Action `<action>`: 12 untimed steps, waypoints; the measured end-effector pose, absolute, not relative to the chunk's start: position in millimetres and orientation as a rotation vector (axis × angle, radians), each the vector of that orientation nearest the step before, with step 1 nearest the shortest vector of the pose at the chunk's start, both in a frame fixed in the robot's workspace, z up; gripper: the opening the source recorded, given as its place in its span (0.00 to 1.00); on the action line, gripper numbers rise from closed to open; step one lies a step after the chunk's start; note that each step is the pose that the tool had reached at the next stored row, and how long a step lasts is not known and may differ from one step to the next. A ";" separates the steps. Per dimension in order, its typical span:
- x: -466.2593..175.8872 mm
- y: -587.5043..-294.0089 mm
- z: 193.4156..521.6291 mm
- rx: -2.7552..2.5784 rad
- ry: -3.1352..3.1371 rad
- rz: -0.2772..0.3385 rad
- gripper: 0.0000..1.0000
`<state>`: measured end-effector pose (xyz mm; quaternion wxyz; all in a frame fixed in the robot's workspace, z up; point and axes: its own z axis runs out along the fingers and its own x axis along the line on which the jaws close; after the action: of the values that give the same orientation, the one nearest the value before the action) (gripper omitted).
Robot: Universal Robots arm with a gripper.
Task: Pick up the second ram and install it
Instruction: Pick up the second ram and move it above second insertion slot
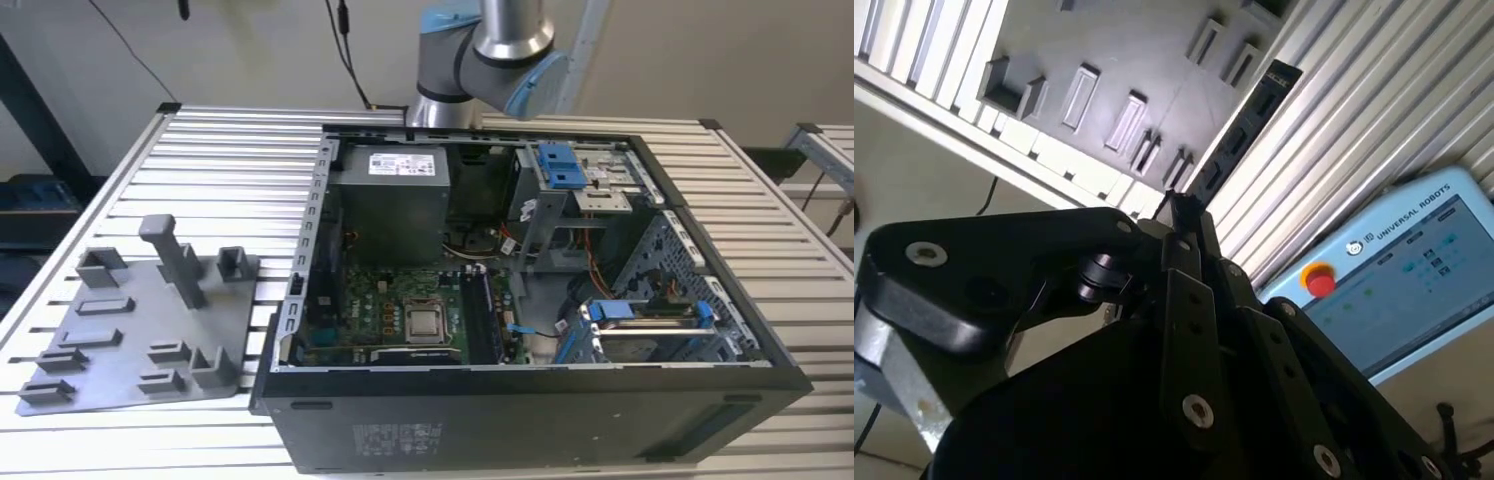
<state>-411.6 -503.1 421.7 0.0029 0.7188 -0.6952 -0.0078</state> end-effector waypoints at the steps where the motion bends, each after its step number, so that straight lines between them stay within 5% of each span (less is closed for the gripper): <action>1: -410.1 -503.1 421.6 2.254 -2.180 -0.024 0.14; 12: -376.0 -503.1 421.5 2.254 -2.180 -0.025 0.14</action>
<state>-376.0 -503.1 421.5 0.0029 0.7187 -0.6952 -0.0079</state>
